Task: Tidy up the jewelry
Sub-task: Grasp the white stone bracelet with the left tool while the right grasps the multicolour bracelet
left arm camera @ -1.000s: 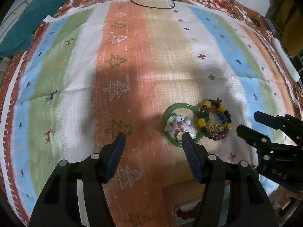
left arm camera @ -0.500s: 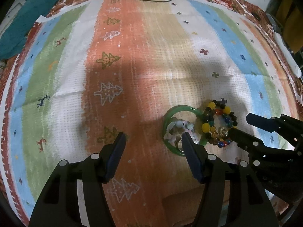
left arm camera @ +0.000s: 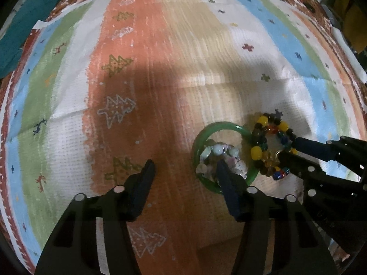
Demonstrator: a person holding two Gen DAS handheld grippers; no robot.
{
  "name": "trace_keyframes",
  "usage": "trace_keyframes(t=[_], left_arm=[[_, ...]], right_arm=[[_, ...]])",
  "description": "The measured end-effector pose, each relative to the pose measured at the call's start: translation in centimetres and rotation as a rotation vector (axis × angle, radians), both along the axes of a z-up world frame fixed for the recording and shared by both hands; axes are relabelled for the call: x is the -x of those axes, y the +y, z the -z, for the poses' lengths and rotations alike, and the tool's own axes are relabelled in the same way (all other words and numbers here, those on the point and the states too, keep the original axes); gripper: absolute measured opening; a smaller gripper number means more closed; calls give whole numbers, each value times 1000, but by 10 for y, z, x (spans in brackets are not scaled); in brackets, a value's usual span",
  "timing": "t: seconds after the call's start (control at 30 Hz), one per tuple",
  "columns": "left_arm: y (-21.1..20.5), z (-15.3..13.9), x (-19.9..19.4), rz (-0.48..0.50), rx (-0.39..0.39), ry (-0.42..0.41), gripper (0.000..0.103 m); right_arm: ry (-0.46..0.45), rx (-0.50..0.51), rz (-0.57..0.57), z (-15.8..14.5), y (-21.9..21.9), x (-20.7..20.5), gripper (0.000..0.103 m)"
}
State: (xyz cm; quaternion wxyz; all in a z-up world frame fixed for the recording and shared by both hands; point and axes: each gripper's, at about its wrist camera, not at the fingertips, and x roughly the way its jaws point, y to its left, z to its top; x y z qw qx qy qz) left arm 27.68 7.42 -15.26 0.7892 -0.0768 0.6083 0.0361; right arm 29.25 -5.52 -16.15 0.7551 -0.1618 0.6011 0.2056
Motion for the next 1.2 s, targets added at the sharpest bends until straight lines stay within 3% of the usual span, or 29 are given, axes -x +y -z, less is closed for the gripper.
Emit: trace_keyframes(t=[0.07,0.13,0.3,0.37,0.9,0.97,1.03,1.07,1.1,1.13,1.2], left_arm=[[-2,3,-1,7,-7,2,49],[-5,3,-2,14,3,-3,35],[-13,1,-3,32,39,-6,16],[-15,1,-2,35,31,-7,16],[-14,-11,8,9,37,-38,14],[-15,-11,8,8,24,-34,5],[-13,-11,9,3,28,-27,6],[-12,-11,8,1,28,-25,8],[-12,-10,8,-3,25,-22,12],[-11,-9,7,-6,26,-21,18],[-9,-10,7,-16,27,-25,25]], right_arm=[[-3,5,-1,1,1,-1,24],[-3,4,-2,2,2,-3,20],[-10,7,-18,5,5,-2,14],[-21,15,-19,4,6,-3,3],[-20,-30,-19,-10,-1,7,1],[-26,-20,-16,-12,-4,8,1],[-24,-16,-10,-12,-3,6,1],[-20,-15,-10,-11,-6,3,6],[-18,-18,-11,-12,-7,4,27],[-24,-23,-11,-12,-3,2,41],[-30,-21,-23,-13,-3,5,43]])
